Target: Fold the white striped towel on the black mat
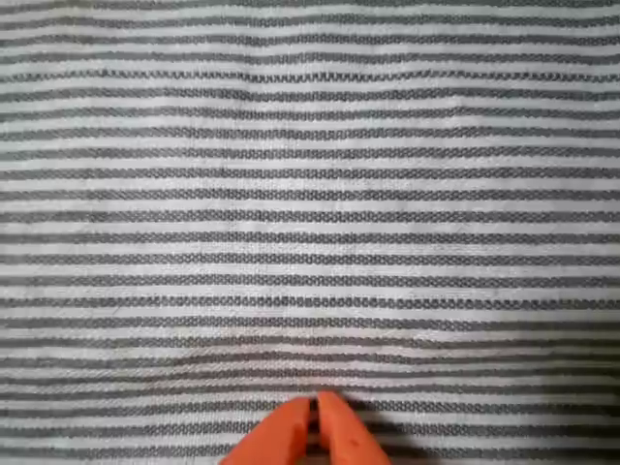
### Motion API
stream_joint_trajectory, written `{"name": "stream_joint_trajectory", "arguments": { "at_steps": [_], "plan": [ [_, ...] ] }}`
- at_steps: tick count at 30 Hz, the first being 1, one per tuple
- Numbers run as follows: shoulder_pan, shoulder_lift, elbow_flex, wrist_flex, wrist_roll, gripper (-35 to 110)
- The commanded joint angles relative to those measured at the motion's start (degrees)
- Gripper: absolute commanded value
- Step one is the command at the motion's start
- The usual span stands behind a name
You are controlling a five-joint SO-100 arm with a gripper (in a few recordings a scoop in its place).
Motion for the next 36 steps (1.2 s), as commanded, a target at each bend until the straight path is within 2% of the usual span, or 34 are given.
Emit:
{"name": "stream_joint_trajectory", "arguments": {
  "at_steps": [1,9,23,36],
  "plan": [
    [-1.0,-1.5,-1.7,0.2,0.2,0],
    [-4.3,-5.5,-7.2,1.0,2.5,0],
    [-15.3,-15.9,-19.8,3.7,12.7,0],
    [-24.6,-34.4,-31.2,-3.4,23.4,0]
  ]
}}
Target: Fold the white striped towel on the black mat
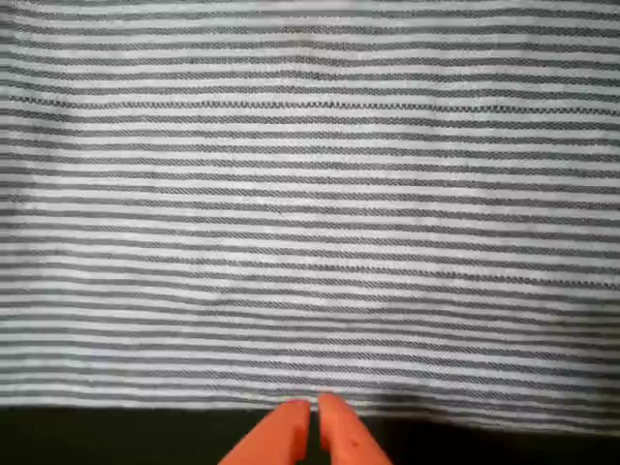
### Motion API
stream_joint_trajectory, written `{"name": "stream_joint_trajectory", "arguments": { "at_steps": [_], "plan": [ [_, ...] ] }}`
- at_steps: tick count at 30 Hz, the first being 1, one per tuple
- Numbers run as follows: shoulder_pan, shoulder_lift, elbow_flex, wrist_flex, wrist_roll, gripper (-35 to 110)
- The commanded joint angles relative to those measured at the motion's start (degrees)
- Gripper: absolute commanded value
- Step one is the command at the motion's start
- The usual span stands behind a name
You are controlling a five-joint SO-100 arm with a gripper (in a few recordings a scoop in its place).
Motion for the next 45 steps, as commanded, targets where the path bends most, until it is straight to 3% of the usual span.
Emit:
{"name": "stream_joint_trajectory", "arguments": {
  "at_steps": [1,15,32,45],
  "plan": [
    [-2.1,-3.3,-4.3,-2.9,2.4,0],
    [-11.5,-32.1,-26.9,-10.5,9.7,0],
    [-17.5,-70.0,-64.7,-3.3,13.4,2],
    [-14.2,-82.3,-71.0,-4.6,10.7,17]
  ]
}}
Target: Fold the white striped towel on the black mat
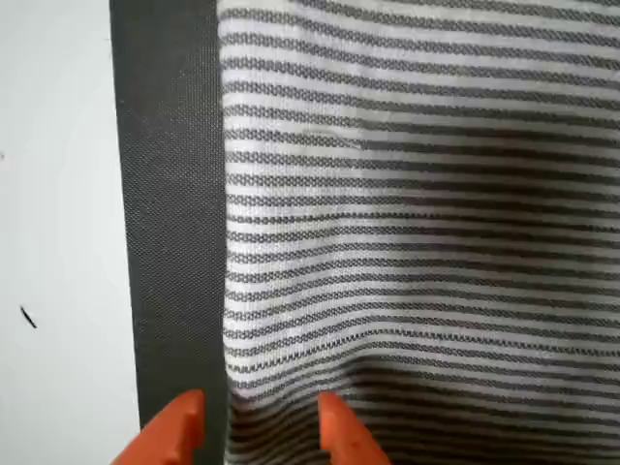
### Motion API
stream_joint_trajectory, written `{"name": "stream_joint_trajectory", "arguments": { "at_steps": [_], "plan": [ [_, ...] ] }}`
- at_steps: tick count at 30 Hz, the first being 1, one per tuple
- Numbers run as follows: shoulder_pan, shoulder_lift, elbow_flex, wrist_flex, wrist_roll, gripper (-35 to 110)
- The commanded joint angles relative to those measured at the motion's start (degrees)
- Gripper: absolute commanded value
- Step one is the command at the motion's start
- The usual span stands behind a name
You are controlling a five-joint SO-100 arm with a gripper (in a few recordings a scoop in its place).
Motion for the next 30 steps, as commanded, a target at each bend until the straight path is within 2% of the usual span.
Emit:
{"name": "stream_joint_trajectory", "arguments": {
  "at_steps": [1,21,24,26,30],
  "plan": [
    [1.0,-1.0,-2.8,-0.9,-1.8,17],
    [0.9,-10.1,-4.6,-7.6,-3.3,17],
    [0.8,-11.0,-4.6,-8.0,-4.1,11],
    [0.9,-11.2,-4.6,-7.7,-4.7,1],
    [1.6,-10.5,-4.8,-6.9,-4.3,0]
  ]
}}
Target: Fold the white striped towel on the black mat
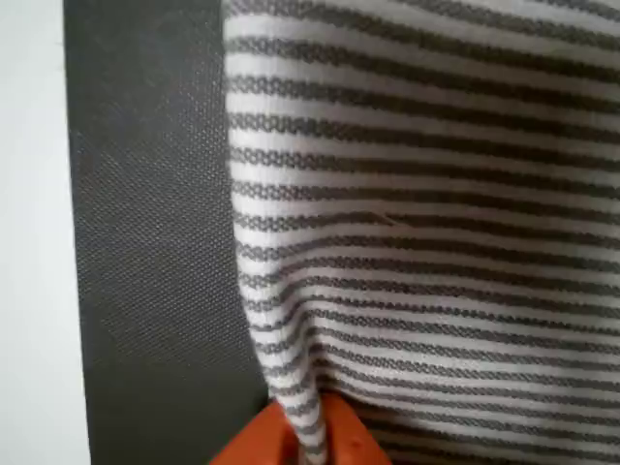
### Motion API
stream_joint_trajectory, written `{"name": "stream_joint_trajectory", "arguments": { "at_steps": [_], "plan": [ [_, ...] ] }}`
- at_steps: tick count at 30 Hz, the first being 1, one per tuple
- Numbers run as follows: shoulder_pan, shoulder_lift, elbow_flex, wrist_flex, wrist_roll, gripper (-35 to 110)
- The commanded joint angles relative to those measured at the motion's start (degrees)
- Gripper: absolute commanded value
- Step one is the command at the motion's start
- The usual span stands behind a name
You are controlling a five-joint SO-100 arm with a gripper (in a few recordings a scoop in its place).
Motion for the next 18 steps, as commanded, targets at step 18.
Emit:
{"name": "stream_joint_trajectory", "arguments": {
  "at_steps": [18],
  "plan": [
    [8.0,17.8,-0.9,12.5,-6.2,0]
  ]
}}
